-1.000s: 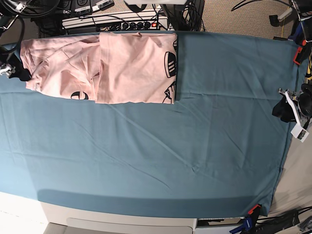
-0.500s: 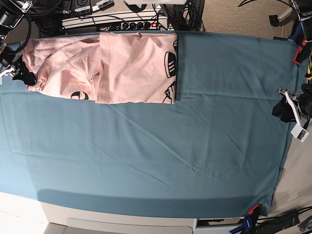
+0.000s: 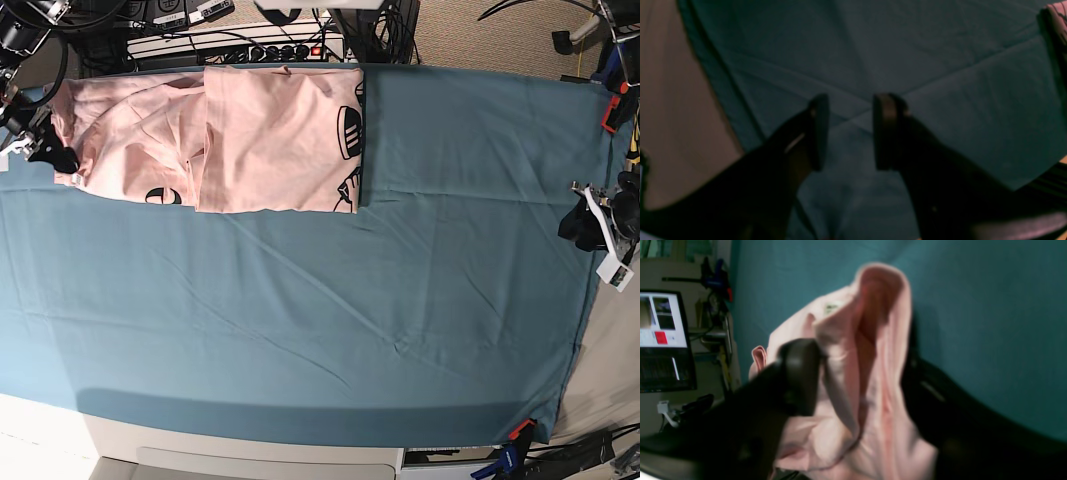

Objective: Fold the T-shirt properly
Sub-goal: 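Grasp the collar end of the pink shirt with the right gripper, then fold the collar end over the shirt with the right gripper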

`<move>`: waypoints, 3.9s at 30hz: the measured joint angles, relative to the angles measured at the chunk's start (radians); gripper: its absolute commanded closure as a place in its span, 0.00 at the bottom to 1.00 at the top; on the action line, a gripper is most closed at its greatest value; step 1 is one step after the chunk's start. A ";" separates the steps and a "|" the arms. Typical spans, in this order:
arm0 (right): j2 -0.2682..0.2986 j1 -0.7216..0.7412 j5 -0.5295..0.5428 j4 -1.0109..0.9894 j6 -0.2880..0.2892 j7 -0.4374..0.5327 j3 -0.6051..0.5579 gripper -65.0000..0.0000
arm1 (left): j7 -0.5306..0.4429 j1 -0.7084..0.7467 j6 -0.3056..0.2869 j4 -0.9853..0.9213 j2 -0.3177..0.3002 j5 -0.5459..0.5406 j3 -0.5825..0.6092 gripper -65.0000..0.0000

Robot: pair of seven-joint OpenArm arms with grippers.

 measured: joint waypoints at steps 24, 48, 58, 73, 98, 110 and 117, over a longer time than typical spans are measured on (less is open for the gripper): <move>-0.204 -0.246 -0.009 0.713 -0.007 -0.025 -0.005 1.00 | -0.012 -0.019 0.000 0.000 -0.109 0.031 -0.001 0.64; -0.685 -0.307 -0.518 1.365 -0.002 0.090 -0.377 1.00 | -0.099 -0.127 0.050 0.002 -0.251 0.153 0.000 0.64; -0.685 -0.274 -0.732 1.355 -0.002 0.214 -0.521 1.00 | -0.097 -0.147 0.050 0.004 -0.269 0.154 0.000 0.64; -0.721 -0.235 -0.794 1.235 -0.006 0.240 -0.584 1.00 | -0.098 -0.147 0.050 0.004 -0.269 0.158 0.000 0.64; -0.721 -0.232 -0.046 1.326 0.006 -0.033 -0.557 0.56 | -0.098 -0.147 0.062 0.003 -0.269 0.158 0.000 0.64; -0.687 -0.249 -0.417 1.594 -0.001 0.068 -0.031 1.00 | -0.073 -0.132 0.084 -0.002 -0.262 0.121 0.000 0.64; -0.600 -0.249 -0.695 1.596 -0.047 0.206 0.175 0.60 | -0.002 -0.014 0.076 -0.002 -0.256 0.026 0.001 0.64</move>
